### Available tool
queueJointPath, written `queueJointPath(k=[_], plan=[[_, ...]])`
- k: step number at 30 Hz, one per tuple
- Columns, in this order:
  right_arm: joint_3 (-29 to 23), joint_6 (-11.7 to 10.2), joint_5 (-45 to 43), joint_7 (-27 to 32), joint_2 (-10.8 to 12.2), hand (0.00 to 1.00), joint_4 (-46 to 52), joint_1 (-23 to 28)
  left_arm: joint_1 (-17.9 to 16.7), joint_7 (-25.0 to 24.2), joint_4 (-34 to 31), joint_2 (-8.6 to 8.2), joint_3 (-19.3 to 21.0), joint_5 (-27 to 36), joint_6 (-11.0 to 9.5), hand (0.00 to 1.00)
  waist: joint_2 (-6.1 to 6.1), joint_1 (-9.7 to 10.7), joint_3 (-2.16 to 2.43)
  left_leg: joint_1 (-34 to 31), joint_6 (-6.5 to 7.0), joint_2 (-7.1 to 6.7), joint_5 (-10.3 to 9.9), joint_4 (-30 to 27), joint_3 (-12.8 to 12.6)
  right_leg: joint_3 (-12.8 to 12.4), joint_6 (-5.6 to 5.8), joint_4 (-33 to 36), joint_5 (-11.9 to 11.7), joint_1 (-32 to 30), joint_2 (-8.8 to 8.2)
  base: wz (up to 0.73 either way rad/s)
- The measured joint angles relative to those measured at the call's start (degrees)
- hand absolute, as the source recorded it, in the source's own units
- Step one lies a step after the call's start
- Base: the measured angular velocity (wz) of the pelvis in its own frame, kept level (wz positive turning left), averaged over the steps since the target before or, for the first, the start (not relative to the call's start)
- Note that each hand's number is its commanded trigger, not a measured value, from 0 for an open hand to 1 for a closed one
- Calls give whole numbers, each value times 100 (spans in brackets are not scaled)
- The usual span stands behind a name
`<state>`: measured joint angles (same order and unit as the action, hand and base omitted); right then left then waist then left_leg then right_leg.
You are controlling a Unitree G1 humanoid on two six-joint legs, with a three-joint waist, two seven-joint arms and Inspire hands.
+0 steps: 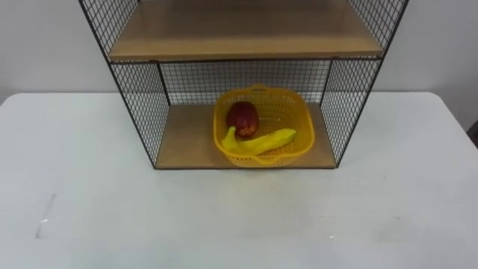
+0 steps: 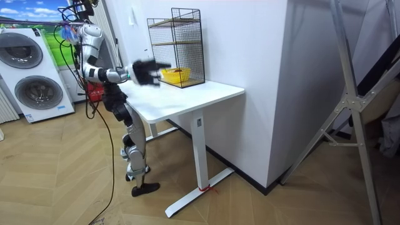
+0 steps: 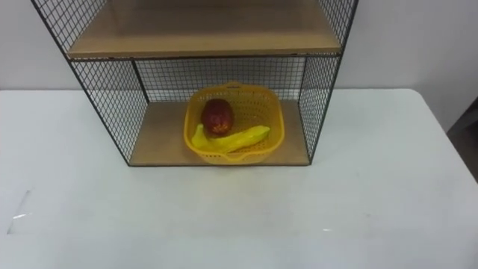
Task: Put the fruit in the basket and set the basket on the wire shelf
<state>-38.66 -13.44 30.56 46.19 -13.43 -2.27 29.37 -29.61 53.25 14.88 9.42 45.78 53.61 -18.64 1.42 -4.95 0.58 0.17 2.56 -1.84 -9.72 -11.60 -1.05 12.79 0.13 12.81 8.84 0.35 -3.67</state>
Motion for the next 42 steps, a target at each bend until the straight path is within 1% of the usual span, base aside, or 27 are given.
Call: queueJointPath(k=[1,2,4,5,7,8,9,10,11,13,14,15,17,19,20,22,23,25,26,28,30,33,35,36,38,40,42], plan=[[37,60,-120,20,85,0,-206,-2,5,-78,320,-4,-60,52,37,0,2,0,-1,14,0,2,0,0,-1,-12,-2,-3,-3,13,6,0],[75,71,-203,33,113,0,-327,-2,5,-145,512,-2,-103,53,54,0,9,-1,-2,20,0,3,-1,0,-4,-16,-2,-4,-3,14,6,-4],[320,103,-644,70,146,0,-976,-7,19,-442,1258,-4,-246,55,154,0,18,-2,2,36,0,10,-1,5,-28,-36,2,-5,-1,21,8,-5],[394,104,-702,68,149,0,-1169,-7,18,-511,1457,-4,-301,61,173,0,17,1,2,40,0,12,-1,5,-30,-38,5,-10,-1,30,8,0],[680,107,-843,76,168,0,-2064,-81,85,-704,2285,-5,-556,105,240,0,15,17,1,64,0,11,-2,3,-31,-28,6,-15,-3,62,5,0],[703,73,-829,84,192,0,-2254,-131,103,-752,2499,-15,-615,117,258,0,16,17,1,64,1,10,-3,-1,-31,-33,11,-17,-2,62,5,0],[715,-144,-809,111,237,0,-2510,-209,97,-796,2843,-30,-788,214,283,0,14,81,2,54,8,8,-9,-17,-22,-15,56,-18,25,67,0,5],[764,-336,-828,113,180,0,-2802,-290,108,-896,3108,-70,-915,220,288,0,-3,104,7,53,11,3,-10,-21,-7,8,63,-24,29,80,-9,7],[775,-412,-817,111,161,0,-2937,-338,107,-950,3223,-87,-1004,220,292,0,-14,106,9,53,11,1,-11,-22,0,13,65,-32,27,87,-10,10],[875,-724,-718,23,141,0,-3465,-439,134,-1216,3721,-119,-1340,187,349,0,-38,145,26,62,15,-5,-14,-37,48,55,85,-114,-1,167,-5,11],[892,-807,-655,-35,118,0,-3607,-465,139,-1279,3838,-119,-1446,185,370,0,-69,145,19,61,21,-4,-19,-49,46,56,88,-120,-5,173,-5,8],[978,-922,-571,-154,106,0,-3856,-538,158,-1401,4061,-124,-1652,111,435,0,-75,152,36,54,31,-4,-31,-86,47,65,86,-119,-11,188,-6,3],[1029,-983,-584,-304,4,0,-4160,-593,256,-1565,4369,-129,-1946,-280,593,0,-107,157,41,61,43,-7,-53,-133,37,76,79,-132,-33,237,-9,4],[1067,-986,-535,-547,-74,0,-4394,-666,430,-1849,4723,-120,-2341,-881,865,0,-142,158,39,144,51,-16,-67,-143,43,62,102,-153,-49,331,-12,0],[1094,-986,-502,-602,-84,0,-4449,-693,469,-1911,4762,-123,-2431,-1056,932,0,-148,166,41,159,53,-16,-70,-146,44,65,113,-179,-54,359,-10,0],[1308,-985,-424,-772,-95,0,-4483,-779,653,-2148,4840,-116,-2851,-1781,1170,0,-186,191,40,169,50,-15,-70,-163,40,76,121,-218,-88,387,-11,0],[1381,-985,-444,-803,-92,0,-4483,-800,709,-2199,4873,-110,-2959,-1985,1222,0,-196,205,42,172,50,-15,-70,-172,40,75,123,-217,-91,394,-11,0],[1873,-984,-493,-861,-87,0,-4474,-875,938,-2378,4928,-100,-3342,-2606,1397,0,-218,199,38,205,51,-10,-71,-173,2,-3,124,-214,-100,397,6,-12],[1945,-977,-531,-820,-69,0,-4476,-940,988,-2414,4928,-100,-3419,-2690,1439,0,-222,202,36,207,51,-7,-72,-173,-14,-30,115,-215,-104,389,14,-21],[1946,-853,-607,-755,-47,0,-4469,-1183,1100,-2560,4906,-89,-3676,-2809,1540,0,-225,323,35,219,51,-5,-71,-170,-37,-80,92,-231,-118,361,28,-14],[1939,-770,-574,-688,-25,0,-4392,-1307,1120,-2719,4910,-52,-3746,-2913,1589,0,-220,403,38,253,56,3,-74,-159,-69,-123,91,-232,-117,354,42,-10],[1873,-764,-419,-452,-6,0,-4381,-1487,1115,-2930,4909,74,-3727,-2964,1634,0,-234,535,30,249,67,8,-83,-152,-72,-144,87,-243,-115,338,59,-2],[1769,-746,-313,-349,-10,0,-4310,-1510,1067,-3006,4891,152,-3655,-2956,1635,0,-272,615,12,258,79,4,-94,-134,-83,-143,95,-243,-107,338,73,0],[1628,-684,-116,-284,-21,0,-4223,-1526,1006,-3028,4808,177,-3561,-2959,1635,0,-262,656,17,254,82,-6,-93,-106,-89,-148,103,-248,-103,320,70,0],[1256,-552,109,-187,-38,0,-4196,-1586,979,-3033,4686,195,-3339,-2973,1634,0,-303,706,4,229,93,-13,-82,-87,-100,-165,133,-225,-121,268,70,-2],[818,-265,306,-123,-165,0,-4194,-1592,944,-3041,4547,190,-3059,-3131,1630,0,-321,766,5,215,94,-2,-82,-88,-129,-182,127,-216,-110,241,73,-2],[633,-164,633,-36,-272,0,-4149,-1553,848,-3043,4418,193,-2931,-3181,1605,0,-336,835,15,204,95,-1,-84,-93,-128,-176,103,-214,-84,234,50,0]])
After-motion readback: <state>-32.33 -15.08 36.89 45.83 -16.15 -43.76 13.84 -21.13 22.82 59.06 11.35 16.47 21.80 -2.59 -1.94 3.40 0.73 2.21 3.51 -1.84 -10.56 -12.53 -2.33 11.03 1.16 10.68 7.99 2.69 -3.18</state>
